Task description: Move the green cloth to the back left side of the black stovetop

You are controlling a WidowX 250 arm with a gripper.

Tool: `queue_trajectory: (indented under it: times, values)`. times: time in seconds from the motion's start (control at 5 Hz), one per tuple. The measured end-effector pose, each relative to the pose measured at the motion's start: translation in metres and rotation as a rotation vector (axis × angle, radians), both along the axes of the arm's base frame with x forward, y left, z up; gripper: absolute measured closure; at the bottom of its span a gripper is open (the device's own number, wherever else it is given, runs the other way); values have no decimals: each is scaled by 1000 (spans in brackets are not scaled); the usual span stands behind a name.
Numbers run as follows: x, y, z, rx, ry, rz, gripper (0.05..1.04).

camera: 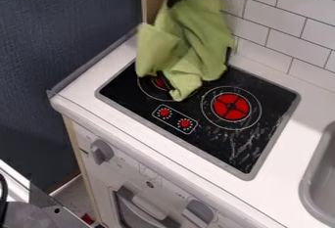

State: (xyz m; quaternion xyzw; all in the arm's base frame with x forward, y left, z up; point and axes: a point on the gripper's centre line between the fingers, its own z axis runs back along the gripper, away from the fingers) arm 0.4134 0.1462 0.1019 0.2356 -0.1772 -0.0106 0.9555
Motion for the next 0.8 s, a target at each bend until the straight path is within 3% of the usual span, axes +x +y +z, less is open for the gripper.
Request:
queue_trajectory:
  times: [0.2, 0.4, 0.6, 0.8]
  values:
    - [-4, -2, 17, 29, 38, 74, 83]
    - [-11, 1, 24, -30, 88, 115, 83]
    - [-46, 13, -6, -281, 208, 128, 83]
    - [-60, 11, -11, -532, 201, 188, 83]
